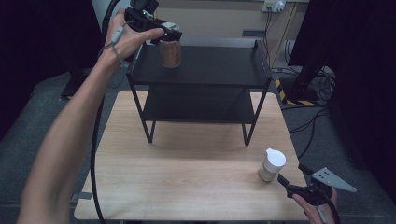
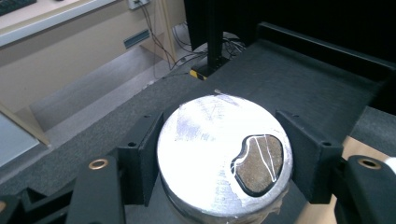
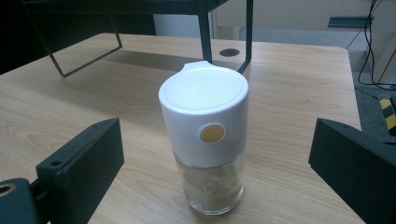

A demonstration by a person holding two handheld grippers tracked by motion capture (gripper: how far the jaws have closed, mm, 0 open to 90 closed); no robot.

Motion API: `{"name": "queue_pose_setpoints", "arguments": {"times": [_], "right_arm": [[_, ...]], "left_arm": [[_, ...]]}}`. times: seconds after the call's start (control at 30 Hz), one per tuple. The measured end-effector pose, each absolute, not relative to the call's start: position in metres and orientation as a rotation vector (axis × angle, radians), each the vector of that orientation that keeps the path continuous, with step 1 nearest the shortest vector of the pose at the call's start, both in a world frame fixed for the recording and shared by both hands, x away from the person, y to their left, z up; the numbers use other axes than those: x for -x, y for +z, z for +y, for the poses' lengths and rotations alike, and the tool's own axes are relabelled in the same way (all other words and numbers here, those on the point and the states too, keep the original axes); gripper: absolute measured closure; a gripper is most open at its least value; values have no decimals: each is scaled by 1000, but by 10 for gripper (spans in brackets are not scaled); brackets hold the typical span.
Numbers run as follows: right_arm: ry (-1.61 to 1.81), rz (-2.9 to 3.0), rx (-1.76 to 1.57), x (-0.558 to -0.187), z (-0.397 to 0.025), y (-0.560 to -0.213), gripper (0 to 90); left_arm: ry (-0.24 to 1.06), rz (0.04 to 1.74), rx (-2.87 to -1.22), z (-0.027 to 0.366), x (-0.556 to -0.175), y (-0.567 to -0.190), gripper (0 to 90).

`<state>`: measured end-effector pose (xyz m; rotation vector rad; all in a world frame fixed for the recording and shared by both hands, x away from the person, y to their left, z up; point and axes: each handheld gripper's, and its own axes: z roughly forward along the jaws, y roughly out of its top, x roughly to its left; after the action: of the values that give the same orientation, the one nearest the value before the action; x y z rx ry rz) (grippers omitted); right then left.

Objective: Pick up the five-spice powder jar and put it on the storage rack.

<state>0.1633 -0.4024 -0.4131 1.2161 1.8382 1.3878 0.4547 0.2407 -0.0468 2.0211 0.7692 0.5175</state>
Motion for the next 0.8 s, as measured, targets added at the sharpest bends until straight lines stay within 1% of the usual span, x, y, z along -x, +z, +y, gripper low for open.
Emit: {"name": "queue_pose_setpoints", "arguments": {"times": [0.07,0.27,0.33,0.5,0.8], "right_arm": [[1388,1835,-1216,-162,-403,-413,36],[1388,1828,-1227,-161,-405,-414,36],[1389,1828,-1230,-161,-405,-414,36],[1386,1831,-1232,-161,-405,-414,36],[1386,1830,-1231,-160,-404,-414,37]], "left_arm": [[533,776,-2027,236,-459,-50,342],[525,813,-2020,234,-473,-57,342],[500,823,-2017,236,-477,-58,342],[514,836,-2025,234,-480,-62,342],[481,854,-1976,244,-484,-74,340]]}}
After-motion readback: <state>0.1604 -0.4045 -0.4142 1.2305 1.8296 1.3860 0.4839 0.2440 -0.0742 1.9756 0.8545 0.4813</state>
